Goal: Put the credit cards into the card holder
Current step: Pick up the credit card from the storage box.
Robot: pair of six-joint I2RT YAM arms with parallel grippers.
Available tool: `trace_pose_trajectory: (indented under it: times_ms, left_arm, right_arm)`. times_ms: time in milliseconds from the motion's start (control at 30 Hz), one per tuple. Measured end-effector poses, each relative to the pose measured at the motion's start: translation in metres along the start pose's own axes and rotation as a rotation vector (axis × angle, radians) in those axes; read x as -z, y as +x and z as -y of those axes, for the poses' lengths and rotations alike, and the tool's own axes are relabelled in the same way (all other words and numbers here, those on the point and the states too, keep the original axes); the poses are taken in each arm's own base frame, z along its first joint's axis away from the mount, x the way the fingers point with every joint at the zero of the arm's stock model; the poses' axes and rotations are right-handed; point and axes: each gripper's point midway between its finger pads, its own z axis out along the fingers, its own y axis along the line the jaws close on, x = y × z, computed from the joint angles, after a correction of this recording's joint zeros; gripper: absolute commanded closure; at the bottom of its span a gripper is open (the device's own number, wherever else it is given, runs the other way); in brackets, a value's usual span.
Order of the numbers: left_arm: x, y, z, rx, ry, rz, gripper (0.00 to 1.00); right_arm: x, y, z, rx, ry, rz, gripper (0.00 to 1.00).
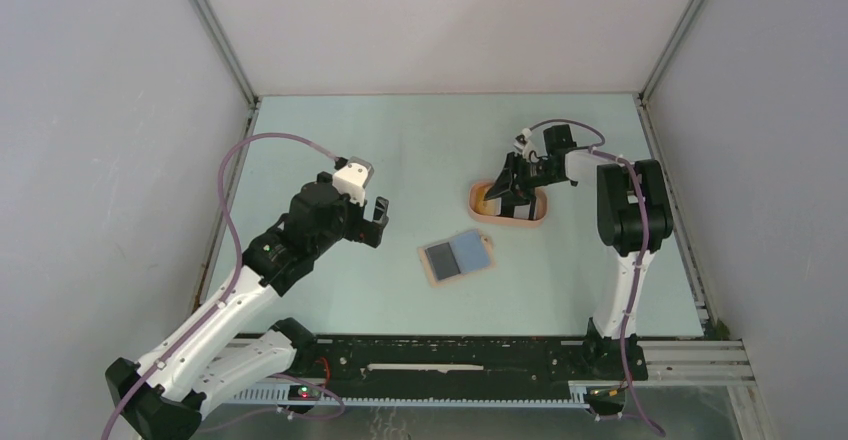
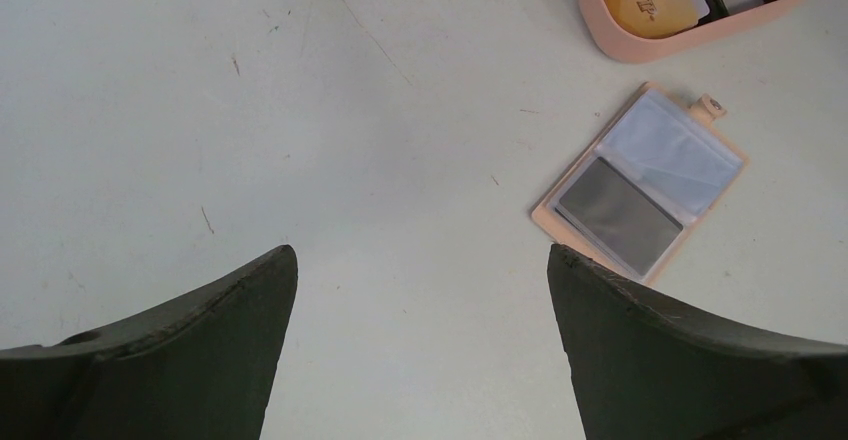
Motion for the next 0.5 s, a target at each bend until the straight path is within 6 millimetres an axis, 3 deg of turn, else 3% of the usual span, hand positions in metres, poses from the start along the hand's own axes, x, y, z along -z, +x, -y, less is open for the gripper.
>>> trace_pose_trajectory:
  times_ms: [500]
  left_arm:
    - [-0.001,0.001,0.000,-0.001,0.000,-0.004,0.00]
  right_arm:
    - [0.014,-0.004,0.011,-0.044,0.014,0.020,0.59]
